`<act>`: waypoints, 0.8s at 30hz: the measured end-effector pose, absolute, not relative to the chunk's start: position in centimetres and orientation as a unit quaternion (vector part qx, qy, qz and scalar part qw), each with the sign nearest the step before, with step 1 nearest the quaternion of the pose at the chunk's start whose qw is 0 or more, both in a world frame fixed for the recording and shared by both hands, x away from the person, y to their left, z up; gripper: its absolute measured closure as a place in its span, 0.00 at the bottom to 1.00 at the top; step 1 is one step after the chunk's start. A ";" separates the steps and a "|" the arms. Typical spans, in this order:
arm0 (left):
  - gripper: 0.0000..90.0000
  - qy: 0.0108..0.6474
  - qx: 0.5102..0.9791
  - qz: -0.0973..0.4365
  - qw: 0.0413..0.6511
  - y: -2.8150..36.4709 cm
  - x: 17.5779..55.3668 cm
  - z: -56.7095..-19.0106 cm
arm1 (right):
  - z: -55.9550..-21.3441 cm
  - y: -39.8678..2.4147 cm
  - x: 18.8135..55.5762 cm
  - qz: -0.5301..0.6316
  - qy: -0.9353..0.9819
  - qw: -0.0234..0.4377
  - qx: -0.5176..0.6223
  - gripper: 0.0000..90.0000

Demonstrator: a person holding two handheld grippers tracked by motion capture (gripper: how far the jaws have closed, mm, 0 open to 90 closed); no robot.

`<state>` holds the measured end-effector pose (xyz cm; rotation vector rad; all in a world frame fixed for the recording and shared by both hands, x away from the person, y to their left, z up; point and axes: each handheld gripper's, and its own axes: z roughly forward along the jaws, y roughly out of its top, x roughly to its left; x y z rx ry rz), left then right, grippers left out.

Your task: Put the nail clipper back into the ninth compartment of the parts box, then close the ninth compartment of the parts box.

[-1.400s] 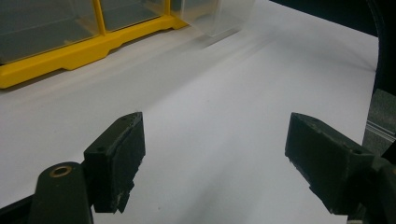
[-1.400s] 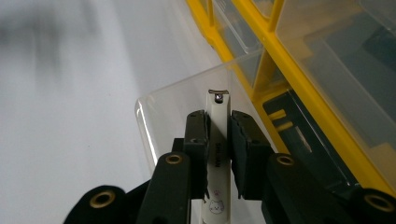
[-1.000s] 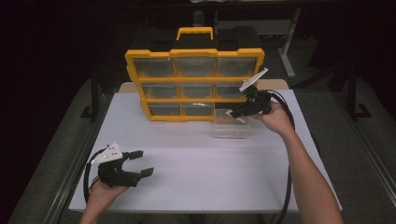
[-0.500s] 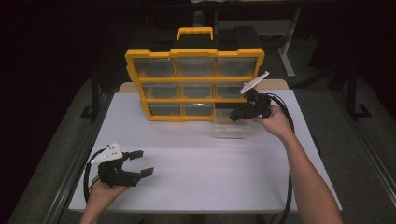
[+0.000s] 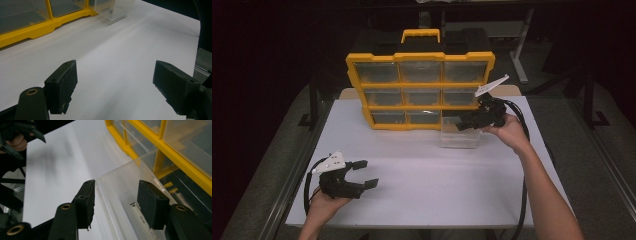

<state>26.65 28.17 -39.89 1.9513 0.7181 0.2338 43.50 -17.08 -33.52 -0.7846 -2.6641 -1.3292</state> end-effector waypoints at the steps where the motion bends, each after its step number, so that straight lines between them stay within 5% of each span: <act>1: 0.22 0.297 0.807 0.096 0.502 28.1 26.6 -39.9 | -33.4 -17.1 43.3 -0.434 -0.863 0.035 -0.258 0.49; 9: 0.22 0.297 0.809 0.094 0.498 28.0 26.7 -39.9 | -33.1 -17.7 41.9 -0.448 -0.854 0.031 -0.264 0.35; 24: 0.21 0.294 0.812 0.096 0.495 27.9 26.5 -39.8 | -33.3 -17.2 39.3 -0.453 -0.858 0.022 -0.242 0.33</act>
